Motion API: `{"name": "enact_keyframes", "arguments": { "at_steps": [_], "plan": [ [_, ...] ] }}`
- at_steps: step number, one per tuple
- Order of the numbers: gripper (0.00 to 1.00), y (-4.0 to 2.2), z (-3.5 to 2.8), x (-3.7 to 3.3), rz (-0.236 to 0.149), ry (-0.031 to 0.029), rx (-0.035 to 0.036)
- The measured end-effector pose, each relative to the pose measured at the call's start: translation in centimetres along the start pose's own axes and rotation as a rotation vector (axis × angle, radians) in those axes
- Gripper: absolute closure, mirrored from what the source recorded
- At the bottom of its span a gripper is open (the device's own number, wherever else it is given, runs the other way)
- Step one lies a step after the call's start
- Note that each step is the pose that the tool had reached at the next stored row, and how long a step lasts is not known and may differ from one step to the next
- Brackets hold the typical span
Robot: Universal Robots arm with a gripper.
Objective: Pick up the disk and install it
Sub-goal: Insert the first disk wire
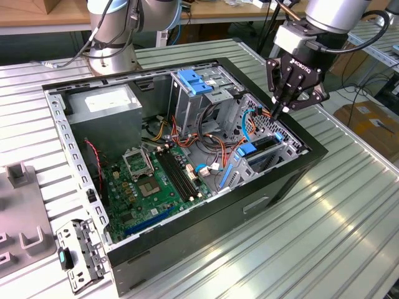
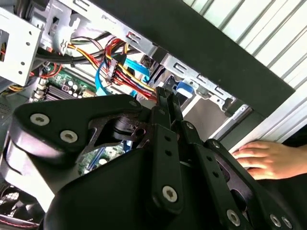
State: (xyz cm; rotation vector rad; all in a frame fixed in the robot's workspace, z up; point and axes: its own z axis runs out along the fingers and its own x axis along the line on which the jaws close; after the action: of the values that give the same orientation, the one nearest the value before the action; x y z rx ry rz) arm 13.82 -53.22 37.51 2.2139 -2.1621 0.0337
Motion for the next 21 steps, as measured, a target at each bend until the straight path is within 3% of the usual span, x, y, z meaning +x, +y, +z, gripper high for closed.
{"name": "enact_keyframes", "arguments": {
  "at_steps": [12,16,21],
  "plan": [
    [0.84,0.29,0.02,-0.01,0.0,0.0001,0.0001],
    [0.84,0.43,0.31,0.94,0.0,-0.0008,0.0004],
    [0.84,1.18,0.87,1.03,0.0,-0.0018,0.0033]
  ]
}}
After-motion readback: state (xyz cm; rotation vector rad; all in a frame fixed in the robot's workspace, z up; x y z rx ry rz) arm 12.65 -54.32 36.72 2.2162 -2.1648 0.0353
